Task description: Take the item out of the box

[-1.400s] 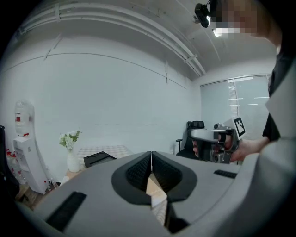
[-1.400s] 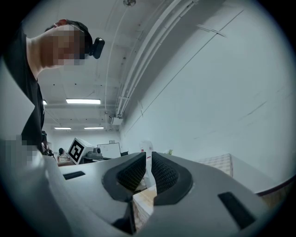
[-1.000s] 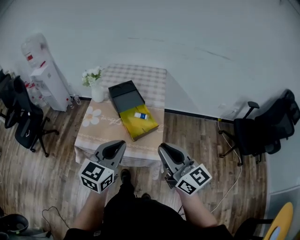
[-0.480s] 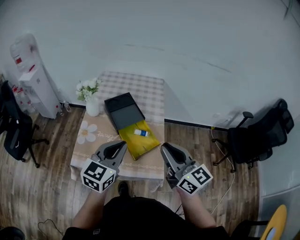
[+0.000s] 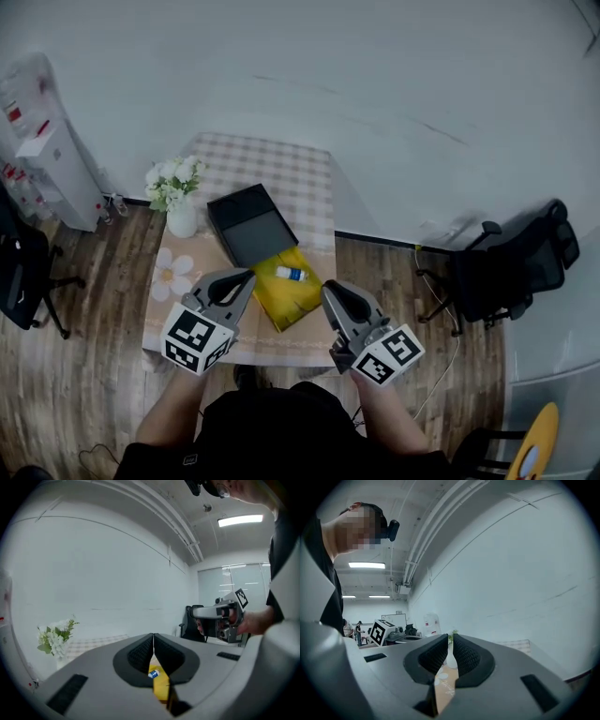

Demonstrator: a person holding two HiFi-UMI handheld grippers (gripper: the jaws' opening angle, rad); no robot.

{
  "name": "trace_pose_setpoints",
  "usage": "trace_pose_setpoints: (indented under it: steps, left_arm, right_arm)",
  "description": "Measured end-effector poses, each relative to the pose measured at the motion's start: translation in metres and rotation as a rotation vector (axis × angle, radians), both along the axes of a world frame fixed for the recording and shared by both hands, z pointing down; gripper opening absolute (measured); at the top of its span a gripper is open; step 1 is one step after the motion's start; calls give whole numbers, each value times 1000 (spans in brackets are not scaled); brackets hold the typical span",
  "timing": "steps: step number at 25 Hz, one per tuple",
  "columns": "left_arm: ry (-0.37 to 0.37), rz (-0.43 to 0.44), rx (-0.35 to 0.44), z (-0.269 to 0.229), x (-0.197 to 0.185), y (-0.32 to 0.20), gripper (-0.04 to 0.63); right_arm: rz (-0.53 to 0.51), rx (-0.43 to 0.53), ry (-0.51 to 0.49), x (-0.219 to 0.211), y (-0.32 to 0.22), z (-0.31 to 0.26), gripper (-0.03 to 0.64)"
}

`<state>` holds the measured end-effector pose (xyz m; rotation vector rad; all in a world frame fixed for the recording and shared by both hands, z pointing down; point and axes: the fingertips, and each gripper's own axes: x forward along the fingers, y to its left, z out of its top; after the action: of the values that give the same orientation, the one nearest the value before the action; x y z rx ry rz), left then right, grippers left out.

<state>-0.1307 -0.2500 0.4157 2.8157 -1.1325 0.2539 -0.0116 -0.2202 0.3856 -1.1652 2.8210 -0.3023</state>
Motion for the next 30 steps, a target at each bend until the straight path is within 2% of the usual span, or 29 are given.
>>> trace_pose_setpoints:
  steps: [4, 11, 23, 24, 25, 30]
  left_arm:
    - [-17, 27, -29, 11, 8, -11, 15]
    - [-112, 95, -30, 23, 42, -22, 15]
    - [-368, 181, -88, 92, 99, -54, 19]
    - [-391, 192, -100, 101, 102, -56, 54]
    - [-416, 204, -114, 110, 104, -57, 120]
    - [-547, 275, -169, 161, 115, -69, 147]
  right_arm:
    - [13, -15, 0, 5, -12, 5, 40]
    - [12, -23, -29, 31, -25, 9, 40]
    - [29, -128, -72, 80, -31, 56, 40]
    - [35, -140, -73, 83, -31, 61, 40]
    - [40, -152, -77, 86, -31, 66, 40]
    - [61, -199, -90, 98, -33, 90, 40]
